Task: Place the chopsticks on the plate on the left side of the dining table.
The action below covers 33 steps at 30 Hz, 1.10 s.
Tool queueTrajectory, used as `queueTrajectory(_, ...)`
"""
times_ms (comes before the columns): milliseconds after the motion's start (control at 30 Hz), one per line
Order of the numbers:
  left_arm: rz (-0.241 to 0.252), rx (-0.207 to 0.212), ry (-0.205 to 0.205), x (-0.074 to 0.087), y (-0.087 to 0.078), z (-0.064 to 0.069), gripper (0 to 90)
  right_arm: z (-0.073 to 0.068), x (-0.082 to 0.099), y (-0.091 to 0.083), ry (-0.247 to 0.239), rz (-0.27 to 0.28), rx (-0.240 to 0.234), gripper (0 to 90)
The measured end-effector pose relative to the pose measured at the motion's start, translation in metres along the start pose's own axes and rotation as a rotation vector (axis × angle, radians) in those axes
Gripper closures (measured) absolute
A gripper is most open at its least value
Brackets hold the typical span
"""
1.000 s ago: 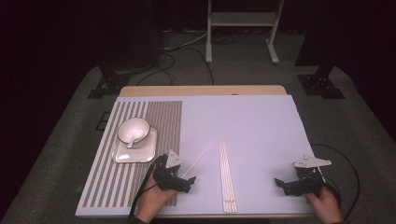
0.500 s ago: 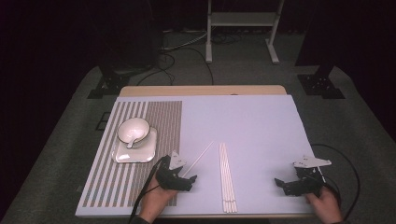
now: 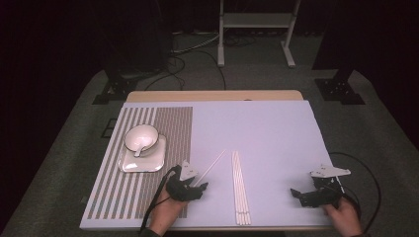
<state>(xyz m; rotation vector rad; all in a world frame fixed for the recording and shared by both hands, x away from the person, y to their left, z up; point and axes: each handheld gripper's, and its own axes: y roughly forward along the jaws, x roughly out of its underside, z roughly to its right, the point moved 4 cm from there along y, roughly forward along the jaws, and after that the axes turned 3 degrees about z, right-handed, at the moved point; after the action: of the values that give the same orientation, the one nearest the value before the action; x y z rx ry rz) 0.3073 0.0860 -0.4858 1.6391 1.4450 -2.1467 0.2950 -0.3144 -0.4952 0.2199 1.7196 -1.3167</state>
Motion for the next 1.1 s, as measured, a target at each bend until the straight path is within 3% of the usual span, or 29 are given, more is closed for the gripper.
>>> queueTrajectory(433,-0.005,-0.004,-0.014,-0.0007,-0.0018,-0.0010,64.4,0.0000,0.0000,-0.0001,-0.001,-0.001,0.000,0.0)
queueTrajectory(1100,-0.006,-0.023,-0.030,-0.0009,-0.0016,-0.0035,79.7,0.0000,0.0000,-0.0001,-0.001,0.000,0.000,0.0)
